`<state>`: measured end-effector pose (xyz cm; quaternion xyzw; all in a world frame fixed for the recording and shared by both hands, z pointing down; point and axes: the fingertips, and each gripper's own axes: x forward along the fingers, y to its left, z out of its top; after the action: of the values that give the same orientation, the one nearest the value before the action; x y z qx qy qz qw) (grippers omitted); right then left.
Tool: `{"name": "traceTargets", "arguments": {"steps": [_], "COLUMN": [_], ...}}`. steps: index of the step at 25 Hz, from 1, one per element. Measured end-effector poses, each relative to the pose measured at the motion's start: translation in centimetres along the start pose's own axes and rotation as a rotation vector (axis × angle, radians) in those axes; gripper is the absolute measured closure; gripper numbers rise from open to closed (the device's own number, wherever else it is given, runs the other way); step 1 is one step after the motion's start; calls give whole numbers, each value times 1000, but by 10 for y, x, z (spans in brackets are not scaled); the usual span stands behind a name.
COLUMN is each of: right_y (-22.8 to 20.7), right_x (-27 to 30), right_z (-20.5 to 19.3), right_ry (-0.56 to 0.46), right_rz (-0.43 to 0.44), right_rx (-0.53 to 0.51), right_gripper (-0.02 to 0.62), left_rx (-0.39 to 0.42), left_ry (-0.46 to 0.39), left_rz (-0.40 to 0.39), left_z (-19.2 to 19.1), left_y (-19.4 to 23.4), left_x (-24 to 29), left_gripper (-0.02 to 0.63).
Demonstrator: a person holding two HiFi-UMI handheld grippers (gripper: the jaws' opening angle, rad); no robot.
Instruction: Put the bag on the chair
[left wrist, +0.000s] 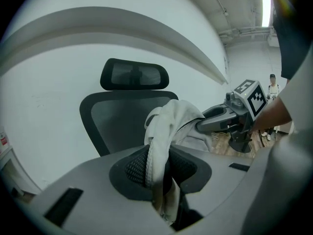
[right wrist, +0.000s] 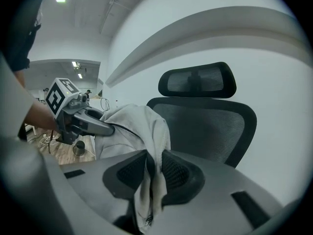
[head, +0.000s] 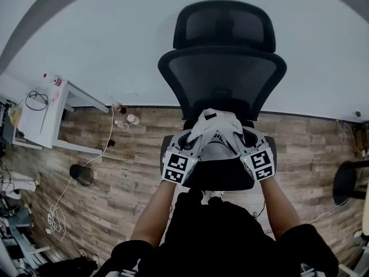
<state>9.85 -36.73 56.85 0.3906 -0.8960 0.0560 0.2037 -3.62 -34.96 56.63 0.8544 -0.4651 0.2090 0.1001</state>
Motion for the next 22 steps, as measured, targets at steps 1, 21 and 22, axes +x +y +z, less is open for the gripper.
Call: {"name": "traceTargets", "arguments": {"steps": [1, 21, 22], "right_y": [-1, -26, -28], "right_x": [4, 67, 68], "right_z": [-5, -50, -50], "right_ry": [14, 132, 130], "right_rz": [4, 25, 21], "right_rx": [0, 46, 50], "right_gripper": [497, 495, 495], "left_rx": [-5, -51, -49], "left_ry": [8, 99, 101], "left_rz": [-2, -4, -7], "left_z": [-5, -42, -41], "left_y": [2, 30, 30], "left_x": [4, 66, 68], "left_gripper": [503, 502, 502]}}
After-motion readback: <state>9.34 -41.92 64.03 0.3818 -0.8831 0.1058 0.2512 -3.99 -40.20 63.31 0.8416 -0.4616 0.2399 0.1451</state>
